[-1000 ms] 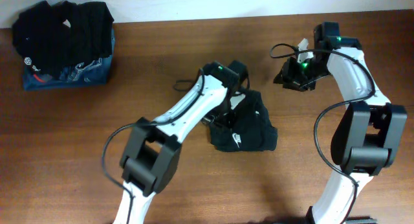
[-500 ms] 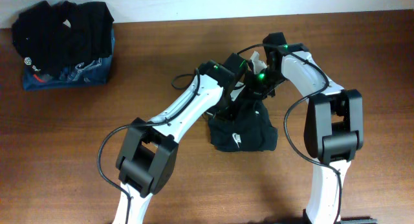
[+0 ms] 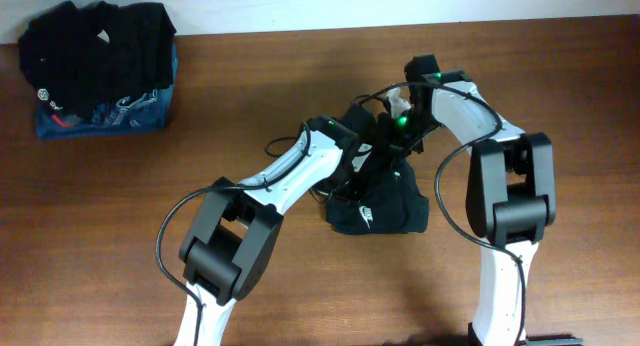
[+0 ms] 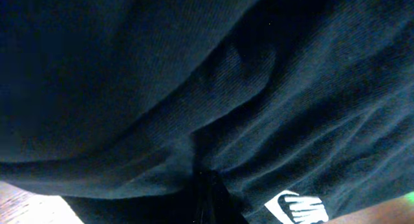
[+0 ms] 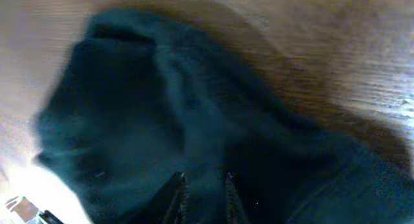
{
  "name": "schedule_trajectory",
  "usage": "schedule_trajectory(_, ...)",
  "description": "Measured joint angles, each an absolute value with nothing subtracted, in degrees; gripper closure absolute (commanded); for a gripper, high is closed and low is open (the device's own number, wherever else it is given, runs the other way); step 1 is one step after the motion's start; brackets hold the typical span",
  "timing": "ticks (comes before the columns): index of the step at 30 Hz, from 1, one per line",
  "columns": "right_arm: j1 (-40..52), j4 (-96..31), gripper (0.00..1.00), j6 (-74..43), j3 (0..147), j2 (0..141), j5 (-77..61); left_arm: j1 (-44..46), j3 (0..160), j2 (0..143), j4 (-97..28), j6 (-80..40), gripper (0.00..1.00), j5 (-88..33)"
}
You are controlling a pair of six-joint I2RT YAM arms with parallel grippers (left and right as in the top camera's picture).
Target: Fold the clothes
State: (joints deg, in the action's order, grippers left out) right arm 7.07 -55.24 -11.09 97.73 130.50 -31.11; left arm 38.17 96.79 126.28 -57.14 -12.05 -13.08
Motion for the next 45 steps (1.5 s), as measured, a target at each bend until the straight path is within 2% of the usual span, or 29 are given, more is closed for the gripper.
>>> schedule_trajectory(15, 1.56, -55.68, 0.75, -13.04, 98.74, 131.31, -26.94, 38.17, 96.23, 126.28, -64.79, -13.13, 0.95, -13.47)
schedule_trajectory(19, 1.37, -55.61, 0.74, -12.99, 98.85, 131.28, -26.55, 38.17, 96.18, 126.28, -65.54, -13.13, 0.95, -13.47)
schedule_trajectory(20, 1.37, -55.53, 0.71, -13.02, 98.85, 131.26, -26.52, 38.17, 96.18, 126.28, -65.67, -13.10, 0.95, -13.47)
schedule_trajectory(29, 1.15, -54.81, 0.70, -13.02, 98.91, 131.09, -25.34, 38.17, 96.12, 126.28, -69.14, -12.88, 0.95, -9.43)
schedule_trajectory(33, 0.25, -55.00, 0.60, -12.82, 99.26, 131.00, -24.25, 38.17, 96.12, 126.28, -69.54, -12.86, 0.97, -6.96)
schedule_trajectory(36, -1.06, -57.56, 0.38, -11.77, 100.64, 130.98, -22.33, 38.17, 96.18, 126.28, -69.71, -12.86, 0.99, -5.50)
schedule_trajectory(37, -1.32, -59.16, 0.23, -11.29, 101.56, 131.07, -21.21, 38.17, 96.36, 126.28, -69.84, -12.86, 0.99, -5.43)
schedule_trajectory(40, -2.17, -65.91, 0.07, -9.10, 107.68, 132.22, -17.76, 38.17, 99.53, 126.19, -70.30, -12.78, 0.95, -4.84)
schedule_trajectory(42, -2.37, -71.83, 0.02, -8.36, 114.50, 132.90, -16.49, 38.17, 102.19, 125.29, -70.24, -11.79, 0.92, -4.45)
schedule_trajectory(45, -2.37, -78.91, 0.01, -8.23, 123.42, 133.03, -15.66, 38.17, 103.92, 123.48, -70.13, -10.94, 0.86, -4.16)
